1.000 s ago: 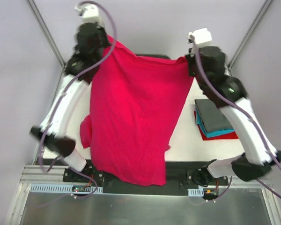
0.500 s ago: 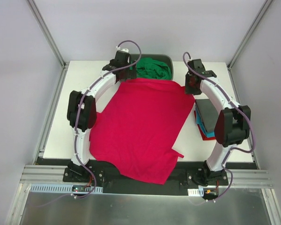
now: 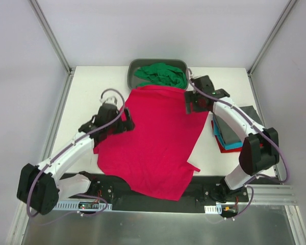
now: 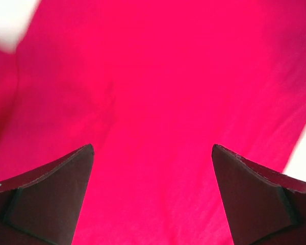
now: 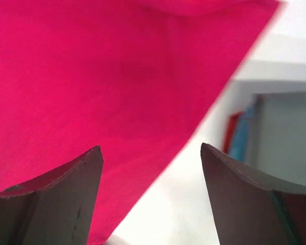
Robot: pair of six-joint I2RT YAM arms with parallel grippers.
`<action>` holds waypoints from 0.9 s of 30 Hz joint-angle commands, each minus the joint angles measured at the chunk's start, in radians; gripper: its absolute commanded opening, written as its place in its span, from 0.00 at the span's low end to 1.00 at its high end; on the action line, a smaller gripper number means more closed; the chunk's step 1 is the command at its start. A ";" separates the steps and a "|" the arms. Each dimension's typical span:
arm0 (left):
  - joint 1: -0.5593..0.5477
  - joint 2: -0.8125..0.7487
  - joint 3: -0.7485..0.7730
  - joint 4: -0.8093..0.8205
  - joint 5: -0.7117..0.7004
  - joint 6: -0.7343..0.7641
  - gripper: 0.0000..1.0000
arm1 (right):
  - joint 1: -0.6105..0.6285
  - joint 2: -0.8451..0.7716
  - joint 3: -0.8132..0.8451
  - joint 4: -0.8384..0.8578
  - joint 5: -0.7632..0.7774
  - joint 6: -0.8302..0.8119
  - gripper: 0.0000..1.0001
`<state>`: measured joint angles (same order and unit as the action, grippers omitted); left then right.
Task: Fold and stack the t-shirts
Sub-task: Flatten out the tshirt
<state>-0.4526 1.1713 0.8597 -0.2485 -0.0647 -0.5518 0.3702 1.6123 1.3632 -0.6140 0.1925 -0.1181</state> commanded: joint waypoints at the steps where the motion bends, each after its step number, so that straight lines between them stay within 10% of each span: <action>1: -0.008 -0.111 -0.266 -0.032 0.045 -0.223 0.99 | 0.090 0.043 -0.076 0.108 -0.160 -0.037 0.81; 5: -0.008 -0.156 -0.350 -0.043 0.008 -0.275 0.99 | 0.145 0.161 -0.070 0.132 -0.177 0.020 1.00; 18: 0.141 0.083 -0.318 -0.048 -0.121 -0.329 0.99 | 0.278 0.115 -0.355 0.226 -0.249 0.244 0.96; 27: 0.321 0.276 -0.101 -0.097 -0.260 -0.260 0.99 | 0.653 -0.039 -0.498 0.281 -0.335 0.517 0.96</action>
<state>-0.1959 1.3655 0.6788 -0.2813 -0.2050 -0.8639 0.8742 1.5646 0.8658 -0.3115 -0.0319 0.2119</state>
